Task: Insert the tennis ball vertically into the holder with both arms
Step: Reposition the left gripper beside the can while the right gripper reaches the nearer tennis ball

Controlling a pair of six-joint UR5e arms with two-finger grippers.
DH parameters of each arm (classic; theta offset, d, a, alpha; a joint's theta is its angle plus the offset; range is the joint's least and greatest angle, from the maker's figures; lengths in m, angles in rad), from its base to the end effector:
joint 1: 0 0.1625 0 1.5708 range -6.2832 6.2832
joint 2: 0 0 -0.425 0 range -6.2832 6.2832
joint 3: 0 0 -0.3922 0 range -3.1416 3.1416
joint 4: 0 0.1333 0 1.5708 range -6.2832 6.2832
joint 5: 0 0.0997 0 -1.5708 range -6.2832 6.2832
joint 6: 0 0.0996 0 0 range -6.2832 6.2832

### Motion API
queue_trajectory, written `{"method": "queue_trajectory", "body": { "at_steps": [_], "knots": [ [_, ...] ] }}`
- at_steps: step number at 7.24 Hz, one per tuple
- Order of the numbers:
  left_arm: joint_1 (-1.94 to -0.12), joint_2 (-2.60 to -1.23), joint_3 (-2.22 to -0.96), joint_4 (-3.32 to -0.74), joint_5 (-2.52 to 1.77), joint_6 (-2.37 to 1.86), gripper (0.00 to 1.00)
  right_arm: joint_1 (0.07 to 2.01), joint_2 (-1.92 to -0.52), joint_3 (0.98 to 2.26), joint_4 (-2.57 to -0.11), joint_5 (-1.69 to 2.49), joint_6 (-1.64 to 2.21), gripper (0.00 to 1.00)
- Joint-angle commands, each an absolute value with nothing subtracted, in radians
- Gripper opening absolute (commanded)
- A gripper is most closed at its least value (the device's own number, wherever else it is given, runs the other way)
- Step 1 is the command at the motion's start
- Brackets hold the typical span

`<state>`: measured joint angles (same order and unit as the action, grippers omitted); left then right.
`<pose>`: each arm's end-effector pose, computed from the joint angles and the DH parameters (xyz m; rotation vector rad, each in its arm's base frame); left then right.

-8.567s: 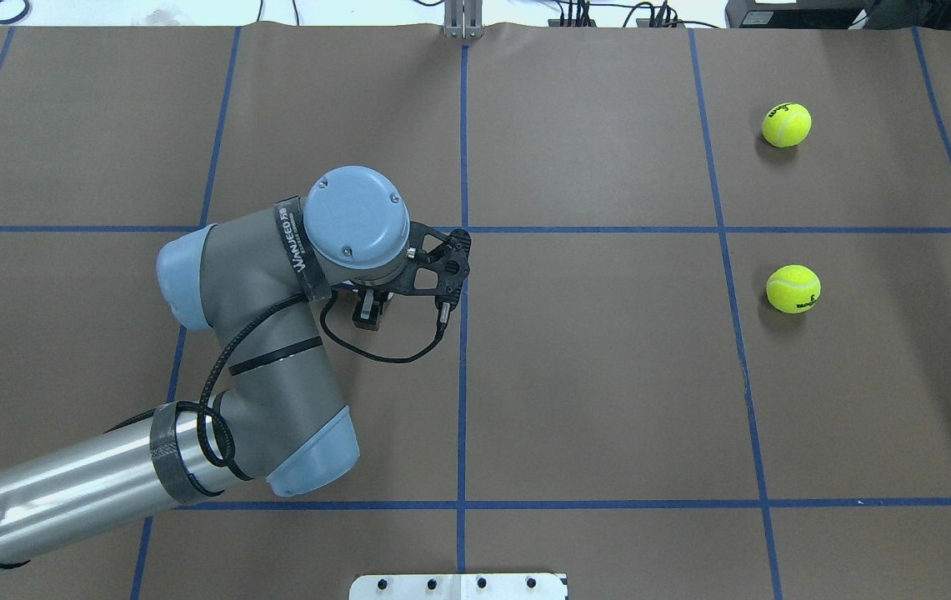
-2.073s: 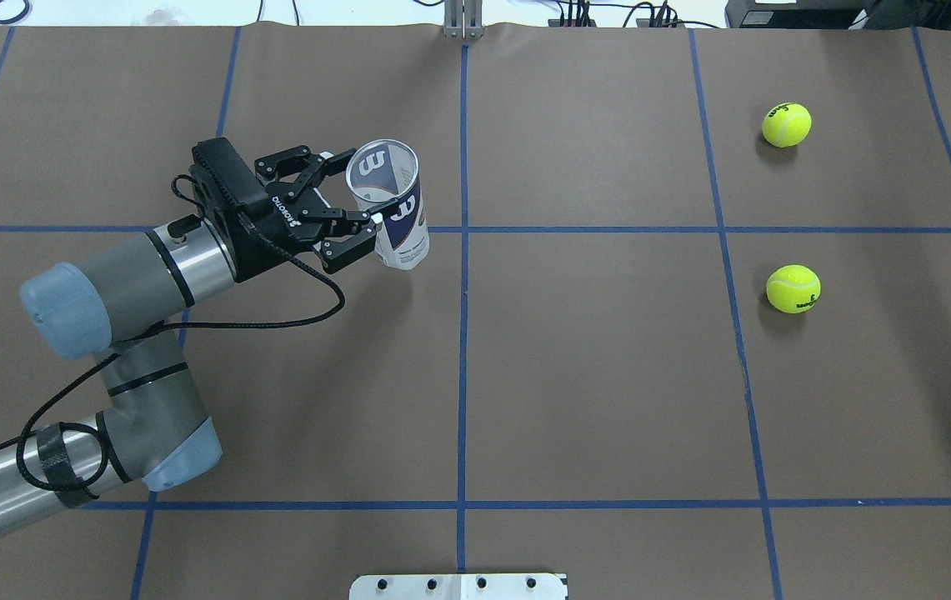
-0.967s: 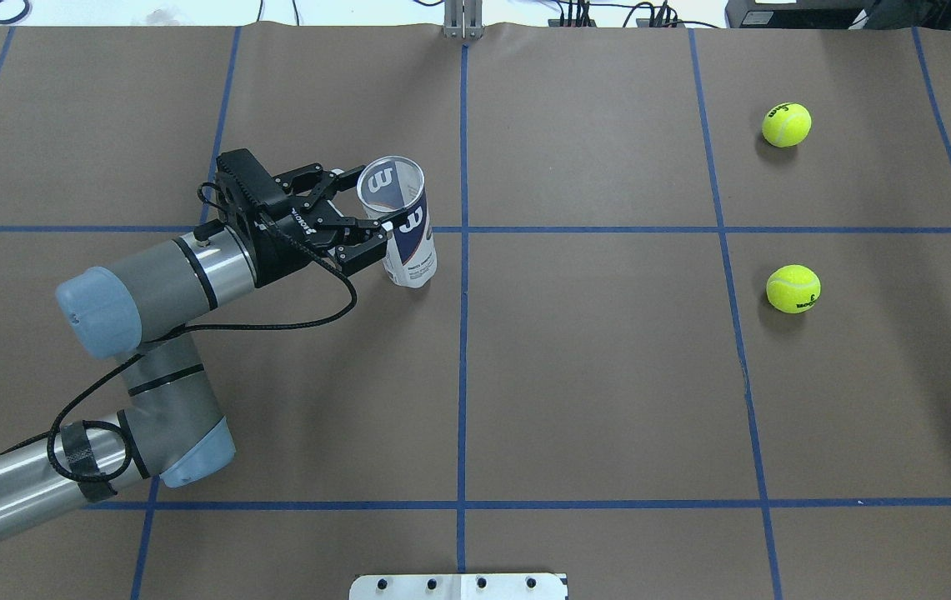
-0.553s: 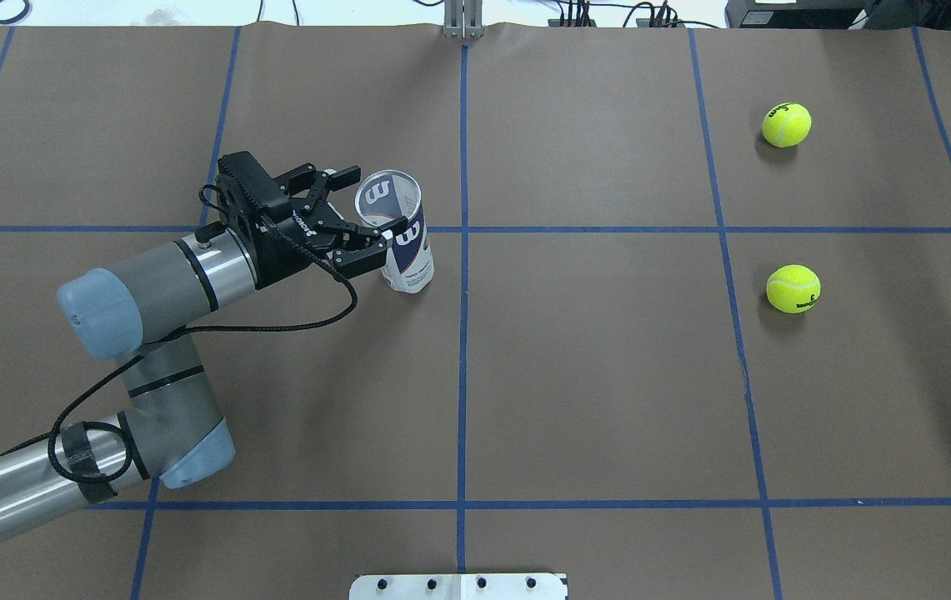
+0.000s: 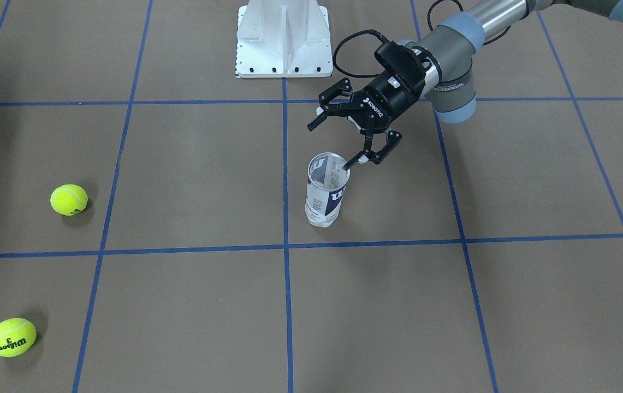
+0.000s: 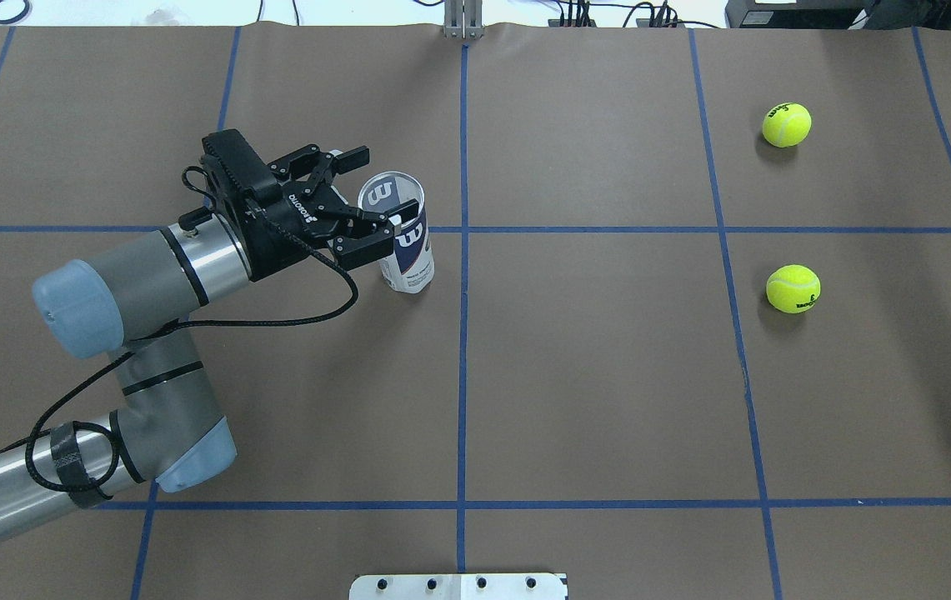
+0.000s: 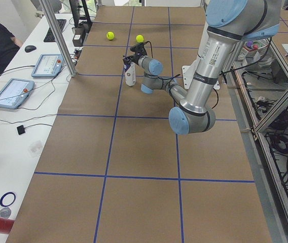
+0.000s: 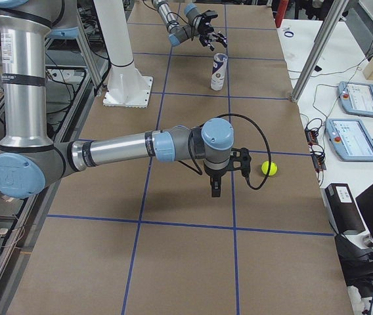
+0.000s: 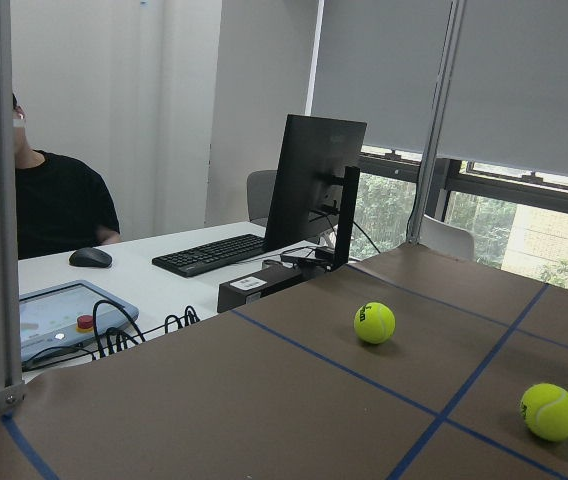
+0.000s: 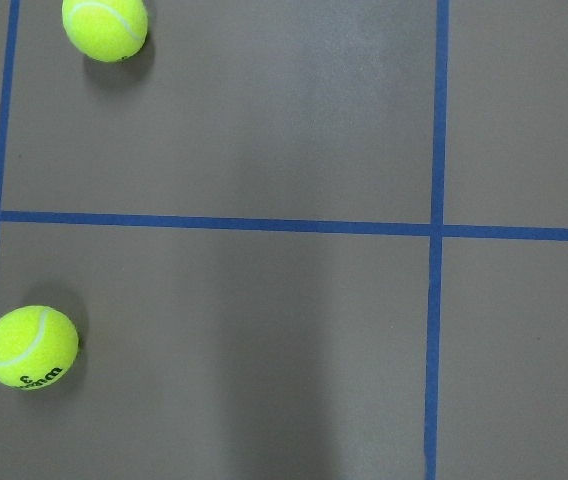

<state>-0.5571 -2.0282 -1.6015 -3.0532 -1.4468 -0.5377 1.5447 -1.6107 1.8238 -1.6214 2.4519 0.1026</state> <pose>0.4207 -0.4336 0.2296 1.4635 1.3218 0.1892 0.0441 -0.4763 0.5506 0.0950 -0.8868 -0.0002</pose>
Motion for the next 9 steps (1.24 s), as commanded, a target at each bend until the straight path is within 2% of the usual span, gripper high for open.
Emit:
{"method": "queue_trajectory", "body": {
  "at_steps": [1, 3, 5, 8, 9],
  "knots": [
    [-0.621, -1.937, -1.734, -2.883, -1.545, -0.538, 0.99, 1.545, -1.591, 1.838, -1.632, 2.451, 0.109, 0.99],
    [-0.74, -1.785, -1.802, -2.778, -1.74, -0.541, 0.99, 1.54, -1.566, 1.823, -1.632, 2.477, 0.205, 0.99],
    [-0.741, -1.682, -1.786, -2.784, -1.747, -0.537, 0.99, 1.389, -1.546, 1.906, -1.57, 2.458, 0.51, 1.0],
    [-0.677, -1.709, -1.697, -2.786, -1.737, -0.54, 0.99, 1.09, -1.523, 1.911, -1.427, 2.259, 0.751, 0.99],
    [-0.669, -1.753, -1.672, -2.78, -1.735, -0.541, 0.99, 1.038, -1.5, 1.873, -1.355, 2.22, 0.794, 0.99]
  ]
}}
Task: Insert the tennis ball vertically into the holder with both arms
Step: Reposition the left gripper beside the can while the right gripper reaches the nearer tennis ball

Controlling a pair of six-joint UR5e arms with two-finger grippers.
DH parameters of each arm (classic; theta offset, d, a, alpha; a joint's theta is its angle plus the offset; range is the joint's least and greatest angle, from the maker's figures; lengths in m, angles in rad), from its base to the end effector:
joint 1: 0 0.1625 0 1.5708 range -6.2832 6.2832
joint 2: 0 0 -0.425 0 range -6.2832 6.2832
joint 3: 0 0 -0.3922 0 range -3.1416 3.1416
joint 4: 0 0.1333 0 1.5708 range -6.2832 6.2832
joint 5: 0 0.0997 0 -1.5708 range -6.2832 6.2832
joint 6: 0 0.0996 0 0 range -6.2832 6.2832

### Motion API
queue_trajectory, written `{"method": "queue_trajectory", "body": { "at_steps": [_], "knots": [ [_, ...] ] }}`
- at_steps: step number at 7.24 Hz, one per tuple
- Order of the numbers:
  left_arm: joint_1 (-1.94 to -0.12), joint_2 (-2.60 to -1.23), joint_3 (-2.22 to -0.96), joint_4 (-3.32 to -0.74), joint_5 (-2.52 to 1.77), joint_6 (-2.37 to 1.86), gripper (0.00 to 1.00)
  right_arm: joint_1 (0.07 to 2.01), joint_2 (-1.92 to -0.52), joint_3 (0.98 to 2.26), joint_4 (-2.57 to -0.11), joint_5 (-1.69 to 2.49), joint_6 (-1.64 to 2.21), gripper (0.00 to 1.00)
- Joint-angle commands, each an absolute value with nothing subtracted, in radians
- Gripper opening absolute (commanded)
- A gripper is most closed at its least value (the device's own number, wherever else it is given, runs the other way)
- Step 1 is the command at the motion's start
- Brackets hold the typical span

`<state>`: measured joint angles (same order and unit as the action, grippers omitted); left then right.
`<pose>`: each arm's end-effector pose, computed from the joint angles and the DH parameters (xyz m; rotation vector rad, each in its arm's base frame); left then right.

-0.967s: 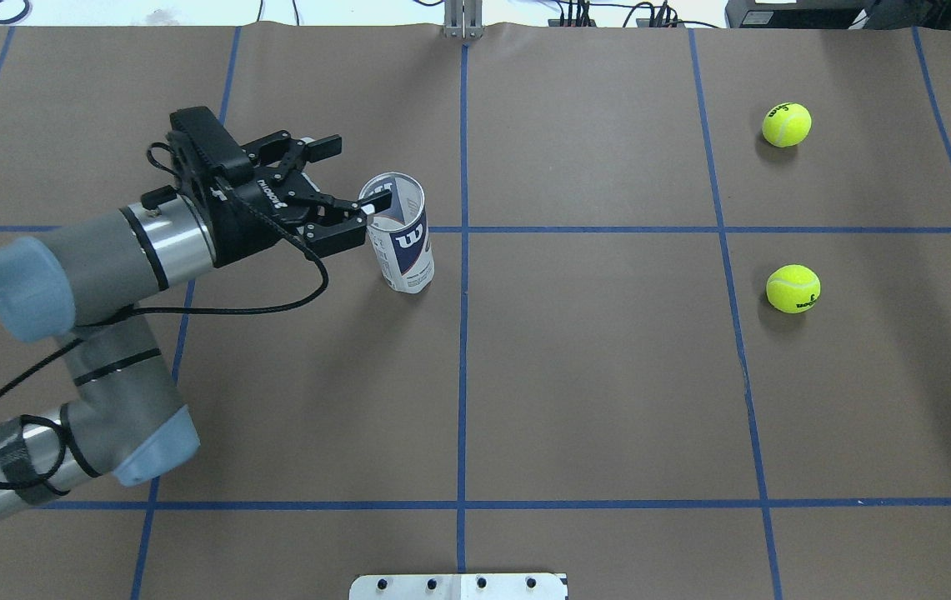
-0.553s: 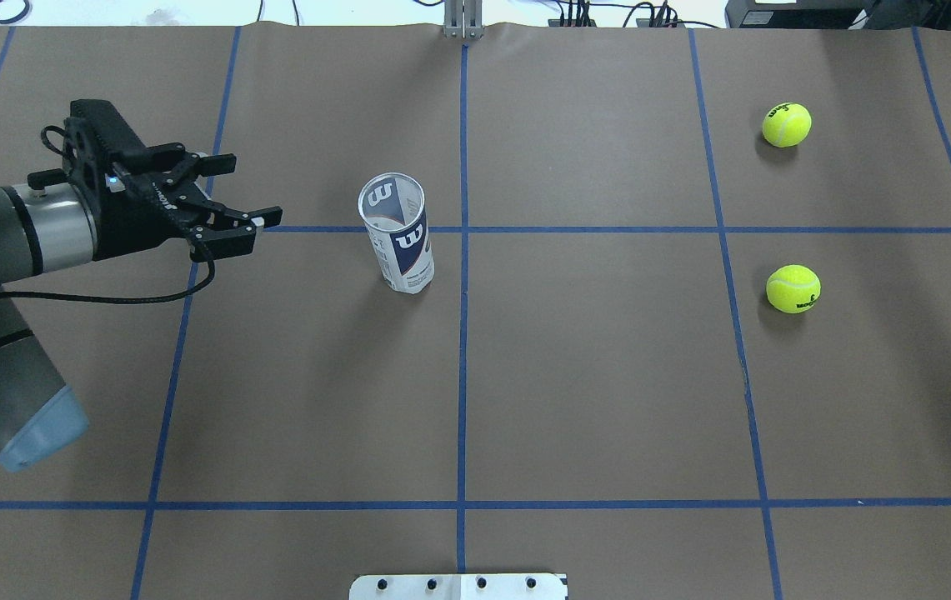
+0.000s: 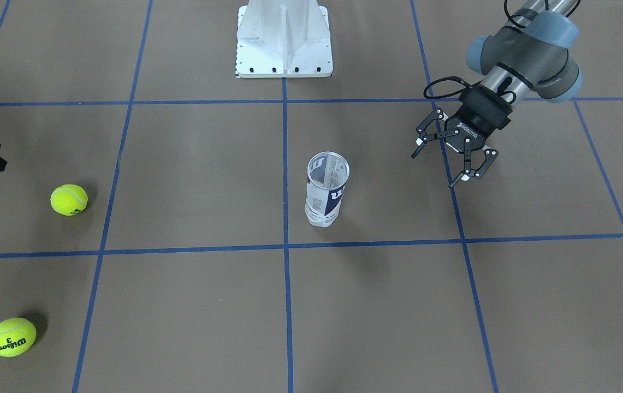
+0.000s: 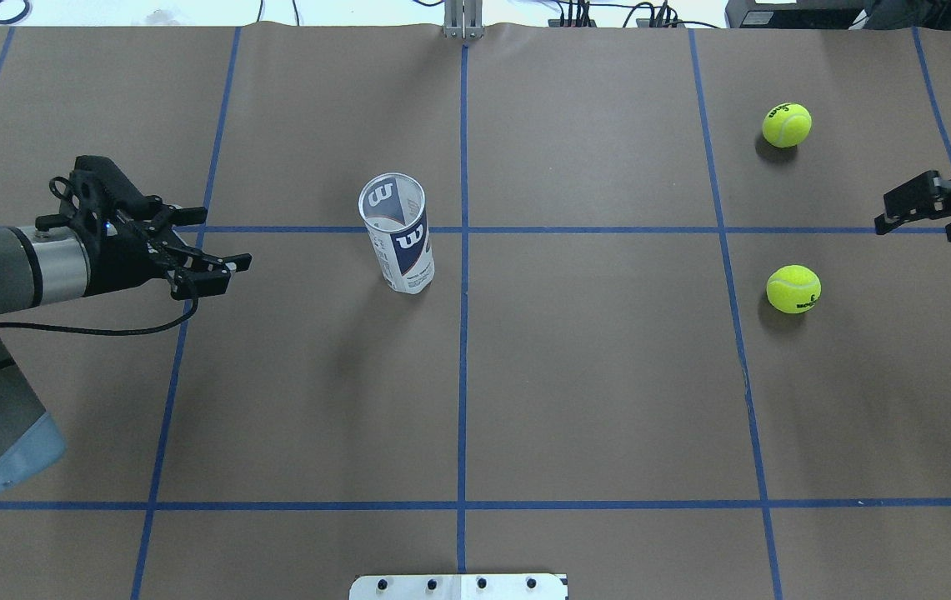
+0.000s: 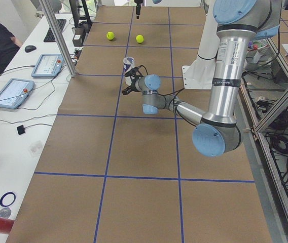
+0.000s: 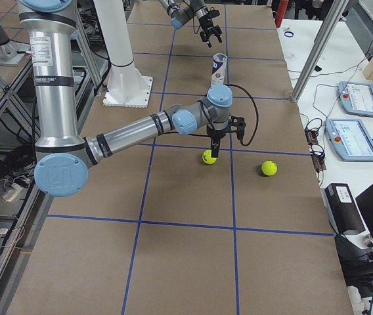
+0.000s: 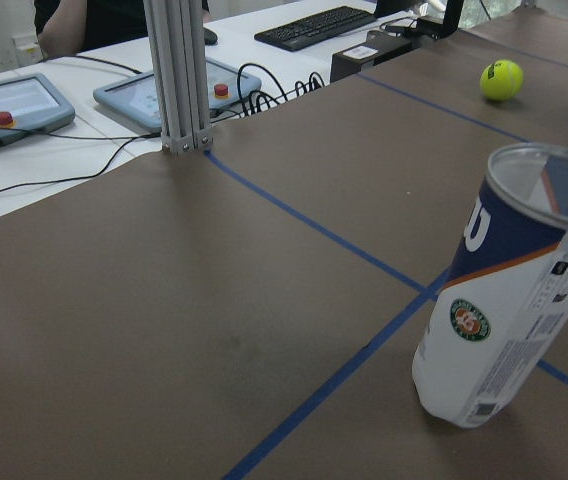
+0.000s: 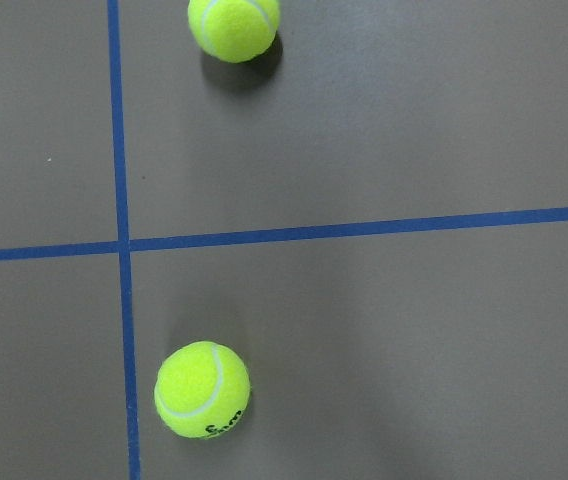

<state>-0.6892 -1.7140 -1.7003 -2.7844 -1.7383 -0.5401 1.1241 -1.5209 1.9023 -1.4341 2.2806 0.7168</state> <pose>0.3461 -0.4364 0.3865 1.0432 1.0783 0.3999 -0.1583 -0.4888 0.4572 0.0332 -0.8509 0.0698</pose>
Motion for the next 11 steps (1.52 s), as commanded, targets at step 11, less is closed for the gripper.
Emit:
{"method": "queue_trajectory", "body": {
  "at_steps": [11],
  "knots": [
    [-0.669, -1.787, -1.66, -2.778, -1.735, -0.54, 0.99, 0.896, -1.427, 1.618, -1.258, 2.177, 0.745, 0.84]
  ]
}}
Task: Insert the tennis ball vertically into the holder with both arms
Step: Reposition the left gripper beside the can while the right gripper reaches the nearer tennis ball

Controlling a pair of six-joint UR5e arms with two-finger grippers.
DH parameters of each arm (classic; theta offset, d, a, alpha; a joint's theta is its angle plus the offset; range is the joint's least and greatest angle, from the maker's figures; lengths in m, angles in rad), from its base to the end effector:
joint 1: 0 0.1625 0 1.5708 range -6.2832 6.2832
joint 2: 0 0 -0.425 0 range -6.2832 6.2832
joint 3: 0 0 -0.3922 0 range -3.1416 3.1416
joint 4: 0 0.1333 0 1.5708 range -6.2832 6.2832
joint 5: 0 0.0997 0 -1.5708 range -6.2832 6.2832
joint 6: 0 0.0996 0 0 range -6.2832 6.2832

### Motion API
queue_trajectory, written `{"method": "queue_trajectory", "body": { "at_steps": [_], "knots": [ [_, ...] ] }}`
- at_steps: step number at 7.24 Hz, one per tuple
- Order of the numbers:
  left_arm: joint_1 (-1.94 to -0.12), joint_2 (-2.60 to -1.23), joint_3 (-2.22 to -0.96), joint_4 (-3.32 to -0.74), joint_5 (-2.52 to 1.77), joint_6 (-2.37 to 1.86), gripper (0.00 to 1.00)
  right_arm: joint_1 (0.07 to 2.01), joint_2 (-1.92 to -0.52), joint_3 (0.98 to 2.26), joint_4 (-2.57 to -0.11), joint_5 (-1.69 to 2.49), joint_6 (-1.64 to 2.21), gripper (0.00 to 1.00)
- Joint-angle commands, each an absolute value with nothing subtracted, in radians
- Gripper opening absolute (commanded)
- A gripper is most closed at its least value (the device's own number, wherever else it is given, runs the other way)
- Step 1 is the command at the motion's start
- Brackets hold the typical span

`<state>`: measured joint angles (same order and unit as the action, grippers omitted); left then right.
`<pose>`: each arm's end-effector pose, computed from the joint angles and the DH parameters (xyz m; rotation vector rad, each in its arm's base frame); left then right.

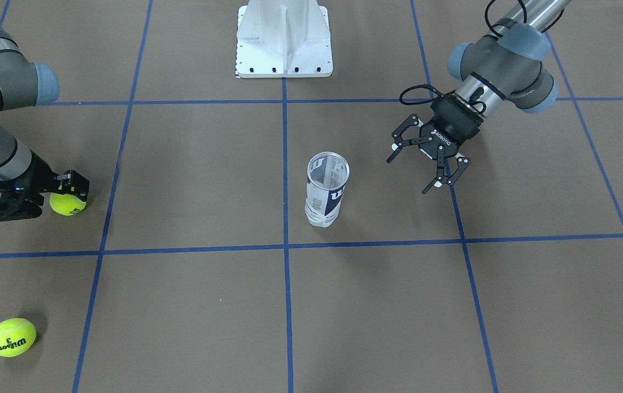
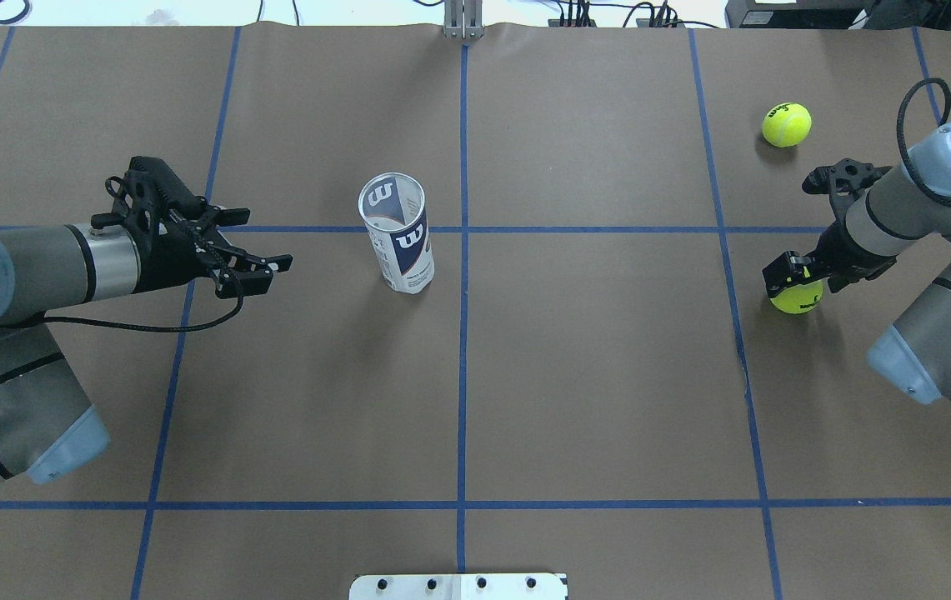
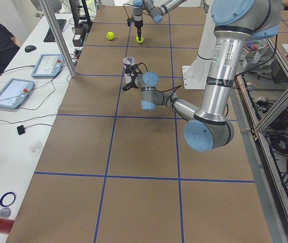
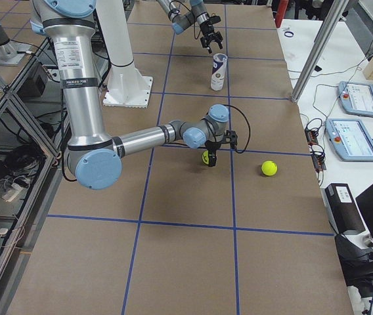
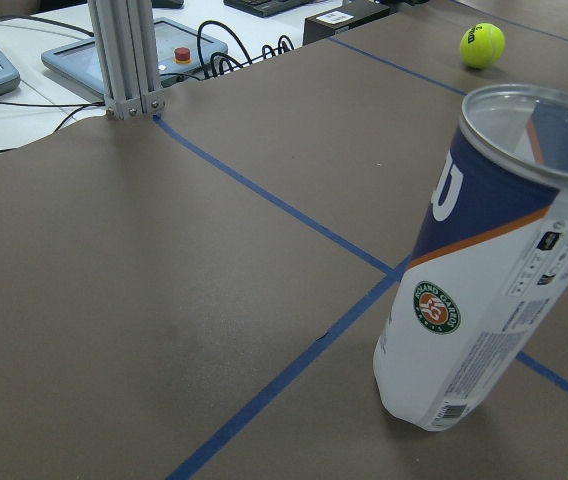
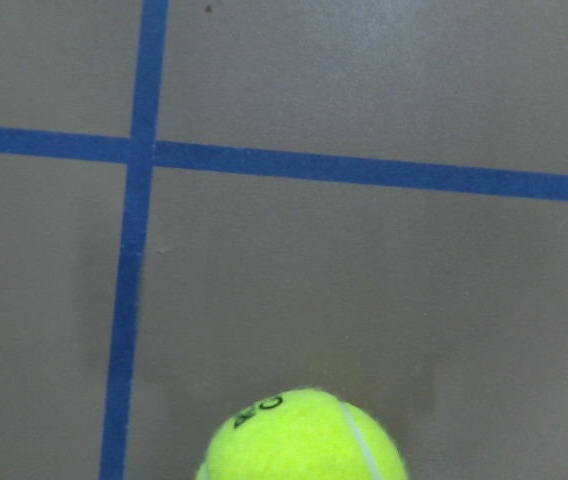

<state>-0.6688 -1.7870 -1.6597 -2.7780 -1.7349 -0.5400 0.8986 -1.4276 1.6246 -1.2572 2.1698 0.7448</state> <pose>0.3740 -0.4447 0.3660 1.0553 1.1040 0.4135 -0.2961 -0.4960 0.5294 -0.0052 -0.7664 -0.0839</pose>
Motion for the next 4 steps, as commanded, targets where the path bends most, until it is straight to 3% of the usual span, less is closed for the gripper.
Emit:
{"method": "queue_trajectory", "body": {
  "at_steps": [1, 2, 4],
  "knots": [
    [-0.669, -1.787, -1.66, -2.78, -1.735, -0.54, 0.99, 0.896, -1.427, 1.62, -1.256, 2.178, 0.756, 0.45],
    [-0.669, -1.787, -1.66, -2.78, -1.735, -0.54, 0.99, 0.899, -1.428, 1.626, -1.255, 2.177, 0.746, 0.04],
    [-0.667, -1.799, -1.655, -2.777, -1.735, -0.538, 0.99, 0.92, -1.428, 1.66, -1.255, 2.203, 0.746, 0.0]
  ]
}}
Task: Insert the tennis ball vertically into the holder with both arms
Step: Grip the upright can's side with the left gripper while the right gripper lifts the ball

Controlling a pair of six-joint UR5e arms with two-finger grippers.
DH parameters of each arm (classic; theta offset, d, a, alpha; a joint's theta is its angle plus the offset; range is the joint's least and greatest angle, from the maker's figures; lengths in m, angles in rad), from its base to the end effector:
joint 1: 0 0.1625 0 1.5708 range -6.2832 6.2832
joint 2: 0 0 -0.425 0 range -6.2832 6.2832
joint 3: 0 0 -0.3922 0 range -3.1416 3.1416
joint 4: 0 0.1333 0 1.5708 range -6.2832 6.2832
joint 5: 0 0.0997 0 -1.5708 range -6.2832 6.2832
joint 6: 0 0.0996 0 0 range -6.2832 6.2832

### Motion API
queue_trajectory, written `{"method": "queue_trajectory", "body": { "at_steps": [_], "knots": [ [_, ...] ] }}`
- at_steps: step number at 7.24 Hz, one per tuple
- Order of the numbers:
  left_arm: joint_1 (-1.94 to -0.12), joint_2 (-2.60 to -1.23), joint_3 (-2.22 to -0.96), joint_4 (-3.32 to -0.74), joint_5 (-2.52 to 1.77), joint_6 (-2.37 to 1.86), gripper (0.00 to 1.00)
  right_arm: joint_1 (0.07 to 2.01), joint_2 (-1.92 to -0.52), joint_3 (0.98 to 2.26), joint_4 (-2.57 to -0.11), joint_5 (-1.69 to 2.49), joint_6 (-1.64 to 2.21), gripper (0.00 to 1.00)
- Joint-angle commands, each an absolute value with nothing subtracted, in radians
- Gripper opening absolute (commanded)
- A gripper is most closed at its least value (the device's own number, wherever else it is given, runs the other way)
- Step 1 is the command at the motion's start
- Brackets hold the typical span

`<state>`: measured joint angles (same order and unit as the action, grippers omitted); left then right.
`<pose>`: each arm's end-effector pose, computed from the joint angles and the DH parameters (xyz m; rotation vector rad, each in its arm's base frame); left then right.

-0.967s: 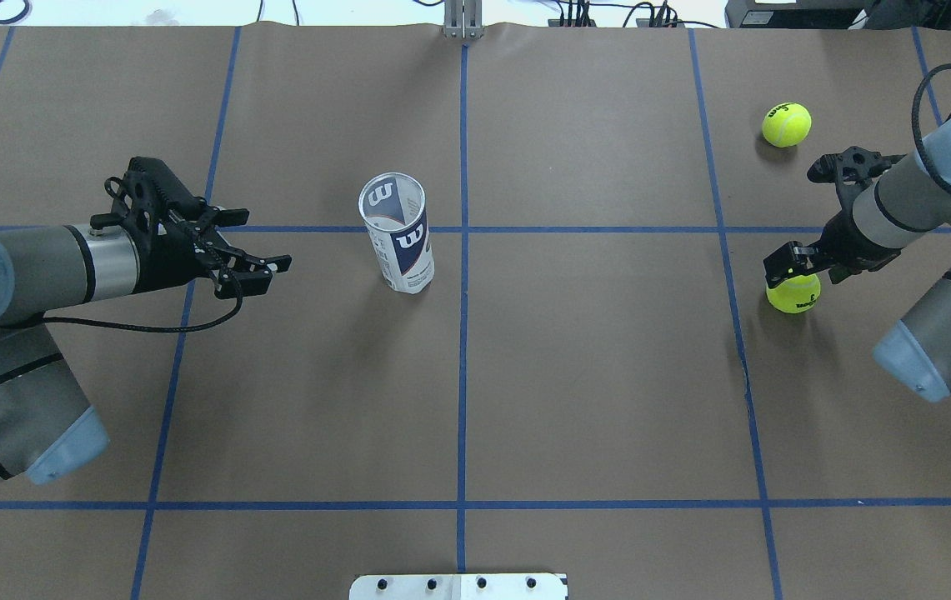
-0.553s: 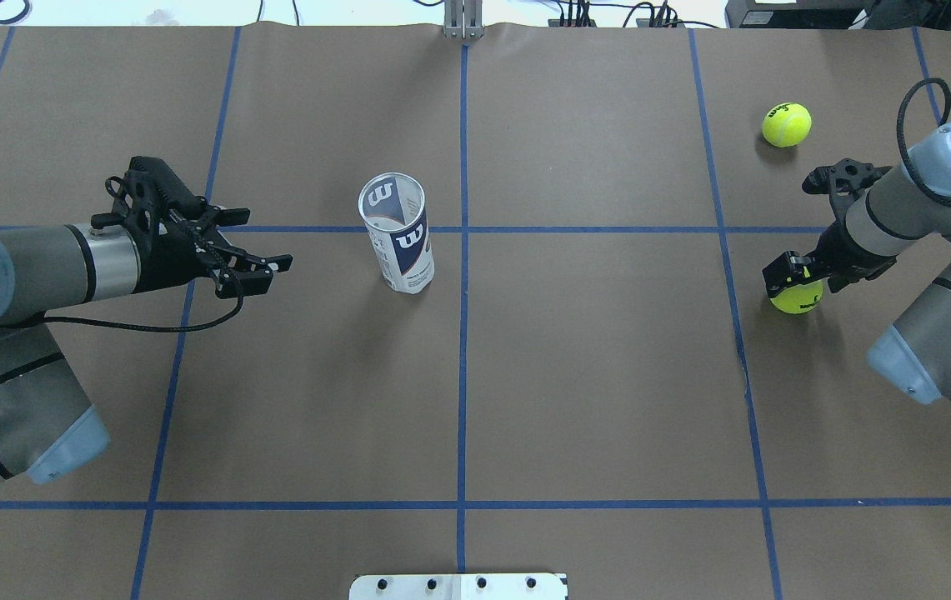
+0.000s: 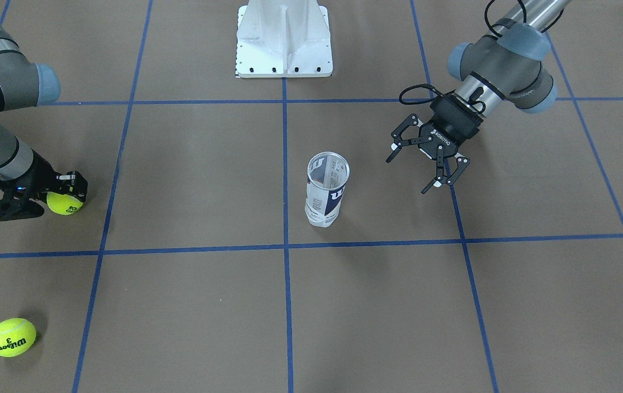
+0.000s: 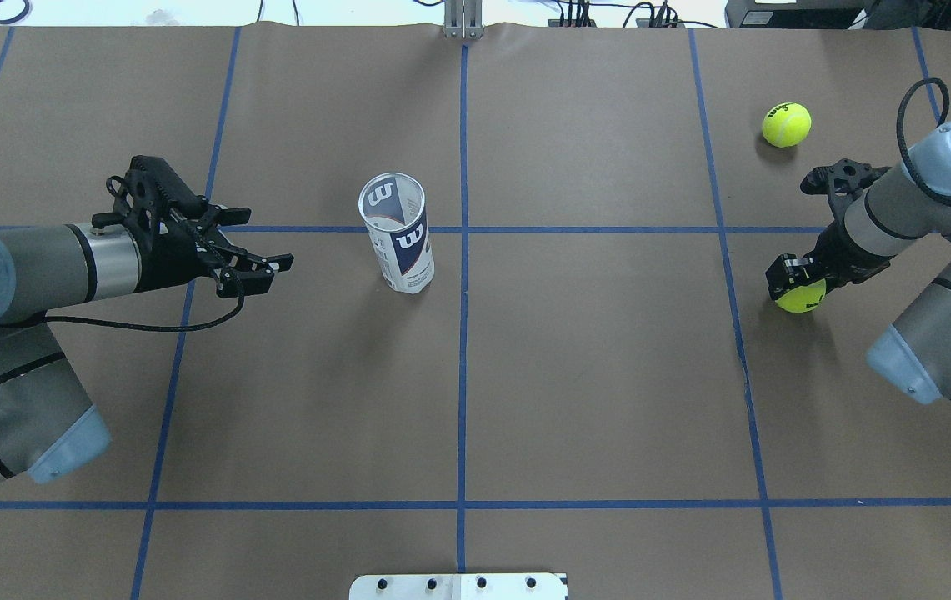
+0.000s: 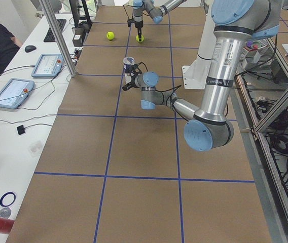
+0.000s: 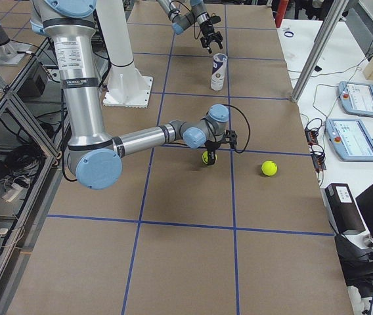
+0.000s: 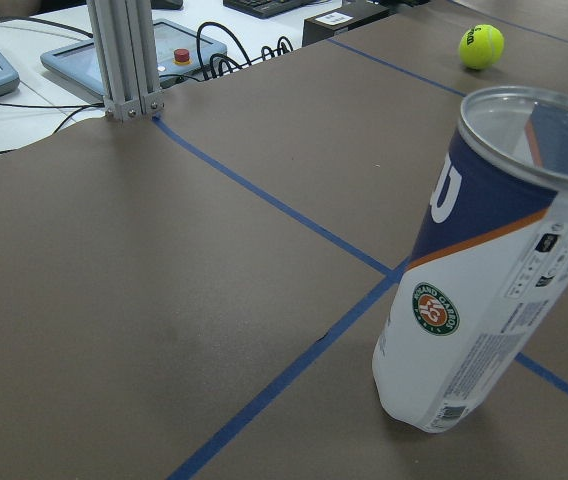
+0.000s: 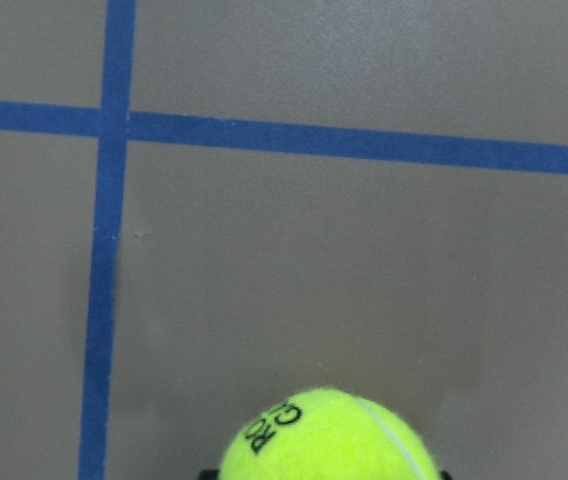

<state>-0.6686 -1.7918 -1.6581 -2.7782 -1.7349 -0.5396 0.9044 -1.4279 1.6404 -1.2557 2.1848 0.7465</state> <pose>0.3751 -0.4455 0.3640 1.0581 1.1061 0.4139 -0.2933 -0.4958 0.5206 -0.0006 -0.7869 -0.0860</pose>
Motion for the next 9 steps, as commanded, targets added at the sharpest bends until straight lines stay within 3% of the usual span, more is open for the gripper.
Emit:
{"method": "queue_trajectory", "body": {
  "at_steps": [1, 5, 7, 9],
  "knots": [
    [-0.667, -1.828, -1.617, -2.783, -1.733, -0.535, 0.99, 0.954, -1.427, 1.696, -1.256, 2.224, 0.746, 0.0],
    [-0.406, -1.916, -1.567, -2.792, -1.401, -0.526, 0.99, 1.067, -1.332, 1.736, -1.262, 2.312, 0.756, 0.0],
    [-0.396, -1.991, -1.484, -2.809, -1.347, -0.523, 0.99, 1.081, -1.295, 1.736, -1.266, 2.318, 0.758, 0.0],
    [-0.399, -1.991, -1.479, -2.829, -1.321, -0.523, 0.99, 1.081, -1.258, 1.746, -1.27, 2.316, 0.759, 0.0]
  ]
}}
